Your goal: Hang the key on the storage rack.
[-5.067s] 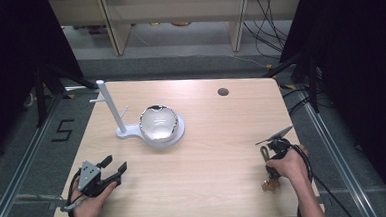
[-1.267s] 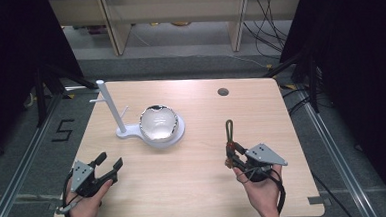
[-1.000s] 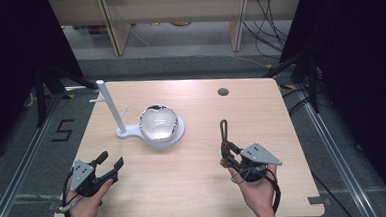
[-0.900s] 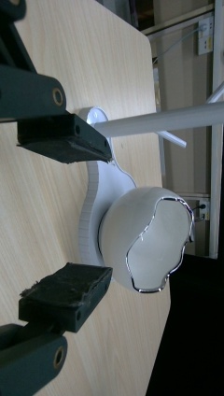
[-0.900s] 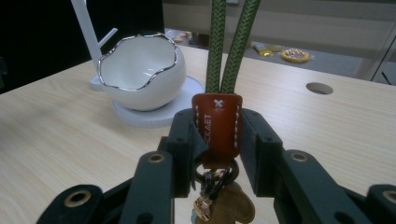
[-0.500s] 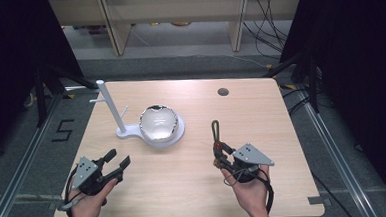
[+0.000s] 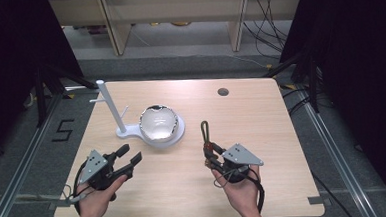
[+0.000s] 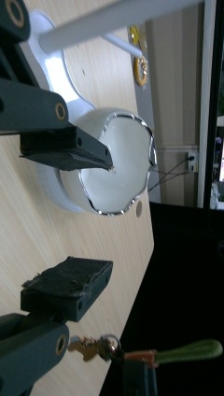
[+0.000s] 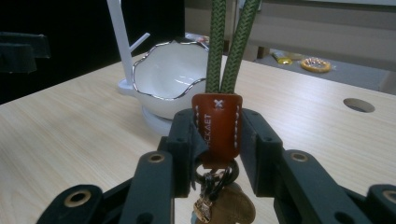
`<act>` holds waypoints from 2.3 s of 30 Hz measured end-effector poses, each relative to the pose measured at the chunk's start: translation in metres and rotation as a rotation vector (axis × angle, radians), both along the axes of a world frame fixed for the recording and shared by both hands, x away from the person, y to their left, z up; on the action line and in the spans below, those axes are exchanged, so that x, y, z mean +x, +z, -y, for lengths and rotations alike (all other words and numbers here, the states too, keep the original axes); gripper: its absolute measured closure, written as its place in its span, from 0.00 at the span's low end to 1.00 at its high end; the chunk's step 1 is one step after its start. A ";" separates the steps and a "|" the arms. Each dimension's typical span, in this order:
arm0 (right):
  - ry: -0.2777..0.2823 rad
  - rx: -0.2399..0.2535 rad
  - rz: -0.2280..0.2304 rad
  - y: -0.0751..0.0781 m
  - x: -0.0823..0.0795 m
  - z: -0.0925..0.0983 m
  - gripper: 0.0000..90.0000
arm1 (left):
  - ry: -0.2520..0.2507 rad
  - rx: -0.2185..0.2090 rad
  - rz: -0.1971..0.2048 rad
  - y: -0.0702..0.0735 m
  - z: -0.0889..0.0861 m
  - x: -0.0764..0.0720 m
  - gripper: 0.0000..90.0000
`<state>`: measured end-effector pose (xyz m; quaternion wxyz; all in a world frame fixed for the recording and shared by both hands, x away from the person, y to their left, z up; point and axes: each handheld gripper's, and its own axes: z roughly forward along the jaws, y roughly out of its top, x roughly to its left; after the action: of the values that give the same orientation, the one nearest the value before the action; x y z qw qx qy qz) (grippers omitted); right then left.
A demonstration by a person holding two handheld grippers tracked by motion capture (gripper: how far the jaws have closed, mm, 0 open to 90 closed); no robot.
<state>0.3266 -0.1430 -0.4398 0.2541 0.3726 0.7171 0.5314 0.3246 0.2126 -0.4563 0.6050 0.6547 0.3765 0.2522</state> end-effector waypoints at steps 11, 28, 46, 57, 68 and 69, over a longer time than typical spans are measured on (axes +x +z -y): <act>0.030 -0.022 0.014 -0.002 0.000 -0.015 0.76 | -0.115 -0.037 -0.023 0.017 0.032 0.009 0.52; 0.048 -0.030 0.000 -0.006 -0.003 -0.031 0.76 | -0.217 -0.066 -0.048 0.035 0.068 0.021 0.58; 0.074 -0.047 -0.010 -0.011 -0.005 -0.044 0.76 | -0.298 -0.125 -0.115 0.035 0.094 0.037 0.77; 0.083 -0.050 -0.003 -0.011 -0.005 -0.046 0.76 | -0.307 -0.144 -0.126 0.033 0.097 0.039 0.90; 0.093 -0.050 0.003 -0.011 -0.005 -0.048 0.75 | -0.306 -0.136 -0.122 0.036 0.097 0.036 0.93; 0.091 -0.054 0.002 -0.011 -0.005 -0.048 0.75 | -0.302 -0.123 -0.111 0.037 0.097 0.035 0.93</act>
<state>0.3212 -0.0951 -0.4503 0.2401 0.3321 0.7471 0.5234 0.3592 0.1159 -0.4196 0.6533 0.6785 0.3213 0.0981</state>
